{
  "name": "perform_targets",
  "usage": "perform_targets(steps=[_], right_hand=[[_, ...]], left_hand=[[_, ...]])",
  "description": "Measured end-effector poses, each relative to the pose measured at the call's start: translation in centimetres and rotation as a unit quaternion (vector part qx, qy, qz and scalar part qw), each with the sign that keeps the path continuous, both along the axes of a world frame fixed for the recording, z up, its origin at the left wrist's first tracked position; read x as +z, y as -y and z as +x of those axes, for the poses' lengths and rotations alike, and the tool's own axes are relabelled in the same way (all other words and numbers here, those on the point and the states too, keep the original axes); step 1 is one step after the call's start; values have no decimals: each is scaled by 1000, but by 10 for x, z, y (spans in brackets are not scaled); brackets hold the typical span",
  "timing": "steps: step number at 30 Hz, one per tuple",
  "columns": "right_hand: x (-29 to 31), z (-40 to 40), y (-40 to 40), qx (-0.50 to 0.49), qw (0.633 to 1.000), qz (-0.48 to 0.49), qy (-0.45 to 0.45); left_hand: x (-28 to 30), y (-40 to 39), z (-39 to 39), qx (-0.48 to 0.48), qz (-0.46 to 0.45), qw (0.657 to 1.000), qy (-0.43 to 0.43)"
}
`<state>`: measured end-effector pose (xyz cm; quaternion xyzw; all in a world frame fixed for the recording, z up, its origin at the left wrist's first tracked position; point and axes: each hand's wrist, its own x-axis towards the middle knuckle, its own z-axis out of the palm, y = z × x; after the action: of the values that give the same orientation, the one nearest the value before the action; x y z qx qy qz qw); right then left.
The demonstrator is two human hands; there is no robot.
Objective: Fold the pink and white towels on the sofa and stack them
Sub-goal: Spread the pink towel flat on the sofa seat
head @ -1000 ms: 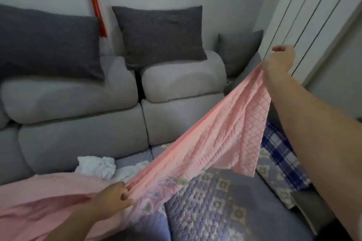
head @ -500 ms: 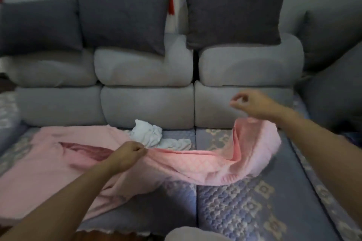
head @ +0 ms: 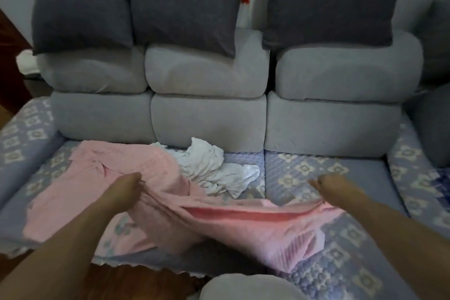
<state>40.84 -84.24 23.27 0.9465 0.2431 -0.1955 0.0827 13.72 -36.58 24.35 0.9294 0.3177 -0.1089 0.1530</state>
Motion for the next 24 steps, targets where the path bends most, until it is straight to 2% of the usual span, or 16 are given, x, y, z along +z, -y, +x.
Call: perform_targets(steps=[2,5,7,8,9,11,13,14,15,16,18,19,21,24], right_hand=[[26,28,41,-100,990,-13,101],[80,37,39,-208,947,149,195],[104,36,28,-166,921,209,283],[112,27,22,-92,915,215,328],[116,16,23,0,924,199,327],[110,-10,30,141,962,48,228],[106,-34,44,169,961,-151,159],[110,-41,51,102,960,-184,186],[117,-43,58,-36,958,-152,241],[125,-45,59,-173,938,-94,287],[143,-44,58,-367,861,30,350],[153,-46,55,-418,821,85,379],[166,-51,49,-511,754,165,379],[171,-65,50,-591,693,245,333]], left_hand=[[-6,-30,-12,65,-17,998,22],[-8,-45,22,42,-30,990,130],[0,-48,60,53,10,975,217],[5,-52,77,85,10,964,253],[12,-54,91,132,-11,949,286],[22,-60,109,199,-61,918,337],[27,-61,121,177,-89,920,338],[30,-57,126,123,-86,931,332],[35,-51,130,61,-75,942,321],[40,-45,133,4,-66,944,324],[50,-32,141,-70,-67,929,356],[55,-26,144,-94,-69,922,369],[58,-22,147,-139,-79,919,361],[54,-16,138,-234,-78,939,240]])
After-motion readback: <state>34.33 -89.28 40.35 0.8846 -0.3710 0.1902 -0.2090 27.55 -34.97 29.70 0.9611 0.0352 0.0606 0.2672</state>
